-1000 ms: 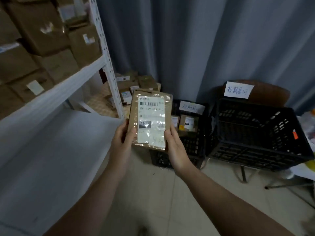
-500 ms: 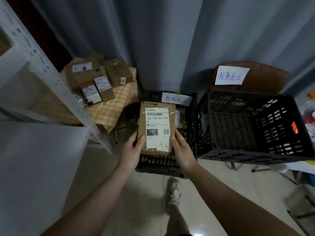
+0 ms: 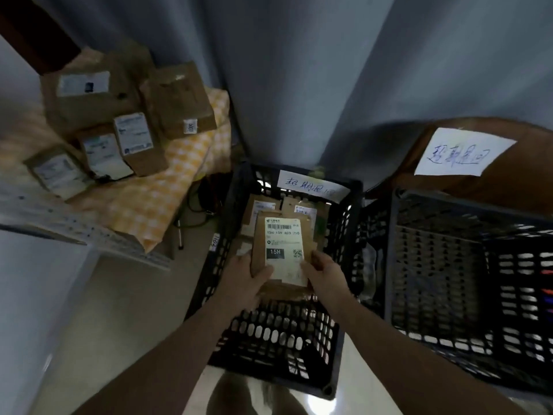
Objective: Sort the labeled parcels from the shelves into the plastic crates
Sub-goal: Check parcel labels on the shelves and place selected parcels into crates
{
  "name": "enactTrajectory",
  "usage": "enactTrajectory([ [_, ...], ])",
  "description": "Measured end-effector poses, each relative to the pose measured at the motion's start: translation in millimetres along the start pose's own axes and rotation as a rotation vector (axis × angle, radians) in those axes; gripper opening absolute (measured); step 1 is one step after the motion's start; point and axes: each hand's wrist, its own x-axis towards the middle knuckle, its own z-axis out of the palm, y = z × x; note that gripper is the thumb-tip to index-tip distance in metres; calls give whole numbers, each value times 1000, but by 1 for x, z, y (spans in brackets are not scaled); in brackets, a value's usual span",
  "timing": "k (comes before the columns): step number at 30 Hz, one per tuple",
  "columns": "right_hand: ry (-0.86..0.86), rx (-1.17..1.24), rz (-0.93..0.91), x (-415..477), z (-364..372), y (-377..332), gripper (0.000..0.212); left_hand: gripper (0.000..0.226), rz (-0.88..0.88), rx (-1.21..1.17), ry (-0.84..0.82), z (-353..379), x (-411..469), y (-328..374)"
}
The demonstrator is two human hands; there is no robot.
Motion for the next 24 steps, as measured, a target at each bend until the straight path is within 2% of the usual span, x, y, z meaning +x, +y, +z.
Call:
enactTrajectory([
  [4, -7, 24, -54, 69, 25, -13, 42, 70, 13, -63, 1, -16, 67, -21],
  [8, 19, -2, -78, 140, 56, -5, 43, 106, 50, 130, 82, -21, 135, -51],
  [9, 25, -10, -72, 155, 64, -1, 43, 108, 43, 173, 76, -21, 146, -55],
  [16, 17, -47, -66, 205, 80, 7, 43, 85, 51, 379, 60, -11, 187, -67],
  [24, 24, -20, -41, 229, 84, 26, 58, 84, 77, 815, 44, 8, 206, -74],
])
